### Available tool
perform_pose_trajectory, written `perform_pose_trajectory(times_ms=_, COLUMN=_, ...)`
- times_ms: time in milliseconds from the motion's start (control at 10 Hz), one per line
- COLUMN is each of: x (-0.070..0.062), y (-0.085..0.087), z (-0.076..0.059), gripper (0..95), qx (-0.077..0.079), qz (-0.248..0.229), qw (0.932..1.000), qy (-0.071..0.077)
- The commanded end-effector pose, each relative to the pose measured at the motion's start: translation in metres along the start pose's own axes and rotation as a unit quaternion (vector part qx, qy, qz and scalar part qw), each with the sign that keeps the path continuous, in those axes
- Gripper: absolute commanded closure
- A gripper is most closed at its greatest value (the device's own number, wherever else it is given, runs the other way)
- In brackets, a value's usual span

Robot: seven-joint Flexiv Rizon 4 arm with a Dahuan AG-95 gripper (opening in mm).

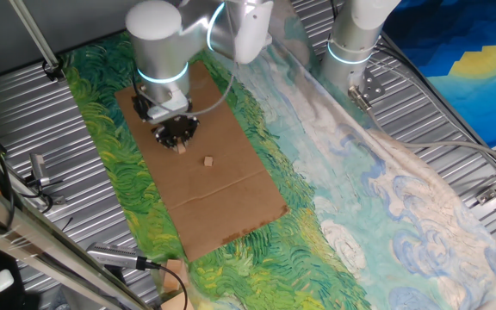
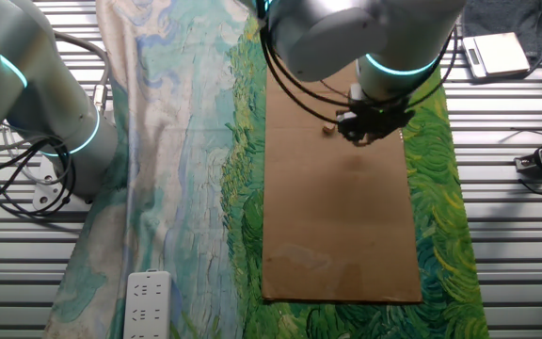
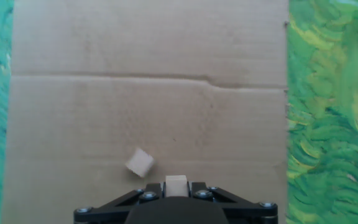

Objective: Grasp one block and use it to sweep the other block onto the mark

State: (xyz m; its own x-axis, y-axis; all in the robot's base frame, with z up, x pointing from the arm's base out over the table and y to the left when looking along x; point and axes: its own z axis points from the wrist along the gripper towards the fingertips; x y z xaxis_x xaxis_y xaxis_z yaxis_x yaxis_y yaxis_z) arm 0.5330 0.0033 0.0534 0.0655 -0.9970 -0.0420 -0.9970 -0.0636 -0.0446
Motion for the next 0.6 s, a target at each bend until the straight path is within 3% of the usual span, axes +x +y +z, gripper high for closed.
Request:
perform_pose_trajectory(times_ms=100, x=0.008, y=0.007, z=0.001, gripper=95.0, qx=0.000, qz=0.001, qw=1.0000, qy=-0.001)
perform_pose_trajectory(times_ms=600, x=0.018, y=0.025, z=0.009, gripper=95.0, qx=-0.003, qz=0.002, qw=1.0000, qy=-0.008)
